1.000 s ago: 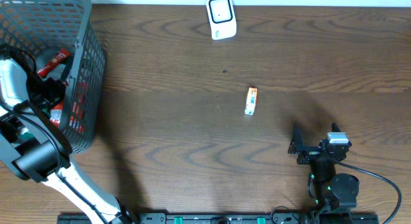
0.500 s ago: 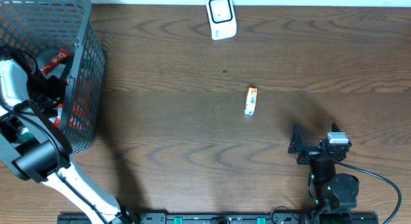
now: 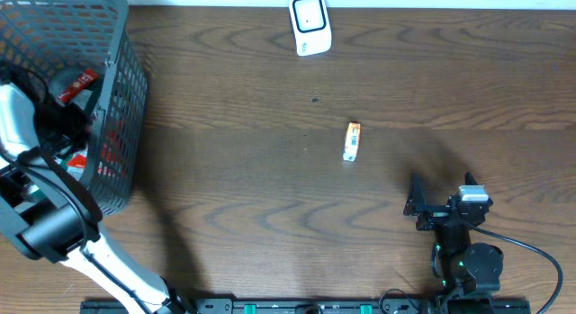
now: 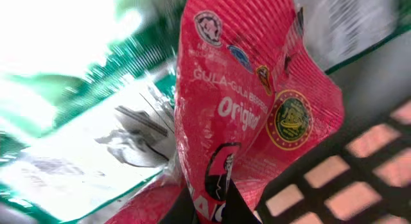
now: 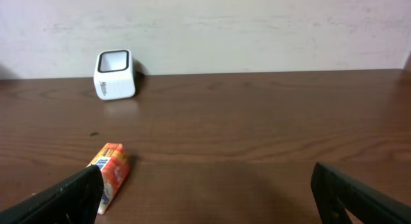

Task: Scan the item barcode
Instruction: 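Grasp the red Haribo bag with the left gripper and lift it, then carry the red bag with the left gripper toward the table center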

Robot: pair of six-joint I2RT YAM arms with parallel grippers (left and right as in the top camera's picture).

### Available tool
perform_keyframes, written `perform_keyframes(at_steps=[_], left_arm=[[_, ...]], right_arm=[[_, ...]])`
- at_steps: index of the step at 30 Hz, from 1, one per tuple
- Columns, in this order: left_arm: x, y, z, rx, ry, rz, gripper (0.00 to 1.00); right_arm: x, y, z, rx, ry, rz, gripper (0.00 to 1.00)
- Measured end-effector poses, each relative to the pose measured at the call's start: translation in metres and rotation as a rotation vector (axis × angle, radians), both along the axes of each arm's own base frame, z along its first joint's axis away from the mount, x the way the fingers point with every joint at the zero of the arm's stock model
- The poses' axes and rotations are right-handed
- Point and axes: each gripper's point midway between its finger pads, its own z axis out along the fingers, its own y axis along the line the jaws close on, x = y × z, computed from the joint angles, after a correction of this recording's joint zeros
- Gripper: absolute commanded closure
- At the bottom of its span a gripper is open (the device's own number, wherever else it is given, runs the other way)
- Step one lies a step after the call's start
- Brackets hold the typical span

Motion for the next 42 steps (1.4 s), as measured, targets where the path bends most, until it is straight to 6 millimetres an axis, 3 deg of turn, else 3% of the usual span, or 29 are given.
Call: perform_keyframes(at_steps=[2,4,7,10,12,15,17,20,23,30,31,33,42], left_arm=[[0.008,0.012,0.024,0.046,-0.072,0.022,0.93],[0.012,0.022,0.061,0.111,-0.168,0.052,0.93],[0.013,0.034,0.141,0.242,-0.364,0.104,0.93],[0.003,0.033,0.215,0.349,-0.543,0.156,0.93],[-0.008,0.024,0.258,0.397,-0.647,0.184,0.93],[-0.024,0.001,0.307,0.408,-0.783,0.193,0.93],[-0.033,-0.024,0.332,0.376,-0.870,0.161,0.93],[-0.038,-0.065,0.355,0.303,-0.962,0.075,0.93],[-0.041,-0.121,0.354,0.166,-0.970,-0.051,0.93],[-0.037,-0.234,0.315,-0.051,-0.857,-0.391,0.93],[-0.034,-0.253,0.297,-0.073,-0.813,-0.446,0.93],[-0.031,-0.272,0.275,-0.094,-0.758,-0.497,0.93],[-0.001,-0.379,0.122,-0.203,-0.530,-0.670,0.93]], right_arm=[[0.000,0.000,0.000,0.000,0.000,0.000,0.01],[0.000,0.000,0.000,0.000,0.000,0.000,0.01],[0.000,0.000,0.000,0.000,0.000,0.000,0.01],[0.000,0.000,0.000,0.000,0.000,0.000,0.01],[0.000,0.000,0.000,0.000,0.000,0.000,0.01],[0.000,0.000,0.000,0.000,0.000,0.000,0.01],[0.000,0.000,0.000,0.000,0.000,0.000,0.01],[0.000,0.000,0.000,0.000,0.000,0.000,0.01],[0.000,0.000,0.000,0.000,0.000,0.000,0.01],[0.000,0.000,0.000,0.000,0.000,0.000,0.01],[0.000,0.000,0.000,0.000,0.000,0.000,0.01],[0.000,0.000,0.000,0.000,0.000,0.000,0.01],[0.000,0.000,0.000,0.000,0.000,0.000,0.01]])
